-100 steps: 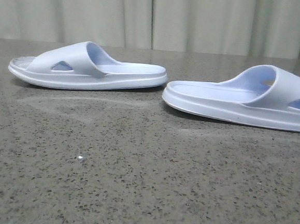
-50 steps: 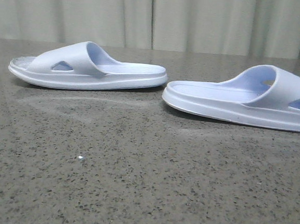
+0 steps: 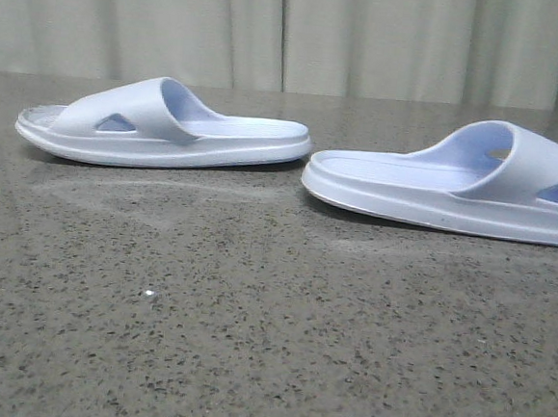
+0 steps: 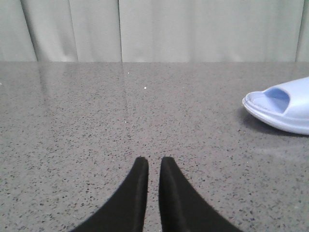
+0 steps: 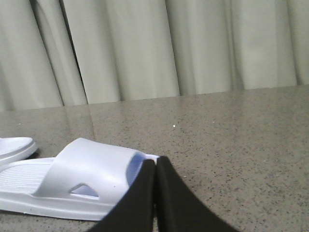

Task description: Insert blue slippers together front up

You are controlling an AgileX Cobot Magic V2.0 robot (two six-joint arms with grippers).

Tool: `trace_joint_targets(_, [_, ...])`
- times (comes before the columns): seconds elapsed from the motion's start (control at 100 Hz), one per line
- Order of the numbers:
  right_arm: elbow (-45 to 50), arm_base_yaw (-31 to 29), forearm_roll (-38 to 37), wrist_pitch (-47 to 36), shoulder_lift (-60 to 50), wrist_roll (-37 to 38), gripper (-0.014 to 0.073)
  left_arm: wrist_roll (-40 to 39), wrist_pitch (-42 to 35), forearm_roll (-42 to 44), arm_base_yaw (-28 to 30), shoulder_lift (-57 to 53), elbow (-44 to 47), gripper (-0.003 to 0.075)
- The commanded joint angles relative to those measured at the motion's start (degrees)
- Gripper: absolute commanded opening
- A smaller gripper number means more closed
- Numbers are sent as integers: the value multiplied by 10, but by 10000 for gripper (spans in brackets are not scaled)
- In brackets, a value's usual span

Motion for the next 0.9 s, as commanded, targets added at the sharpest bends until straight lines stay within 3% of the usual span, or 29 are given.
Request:
trace_joint_targets(0.0, [11, -2, 4, -52, -10, -2, -78, -5, -58, -43, 2, -17, 6, 15])
trace_joint_targets(0.12, [11, -2, 36, -45, -10, -2, -78, -5, -74, -128, 2, -17, 6, 15])
trace_joint_targets(0.31, [11, -2, 208, -33, -10, -2, -78, -5, -99, -337, 2, -17, 3, 15])
trace_joint_targets(0.4, [9, -2, 254, -25, -10, -2, -78, -5, -83, -375, 2, -17, -13, 15])
trace_joint_targets(0.49, [-13, -2, 261, -1, -5, -2, -78, -4, -33, -348, 2, -11, -50, 15])
trace_joint_targets(0.61, [-65, -2, 245, 29, 39, -8, -77, -4, 28, -241, 2, 38, -122, 15])
trace_joint_targets(0.78, [-162, -7, 152, 109, 194, -10, -77, -4, 124, -74, 2, 186, -251, 15])
trace_joint_targets(0.89, [-233, -28, 95, 178, 307, -10, -77, -4, 176, -18, 2, 294, -331, 15])
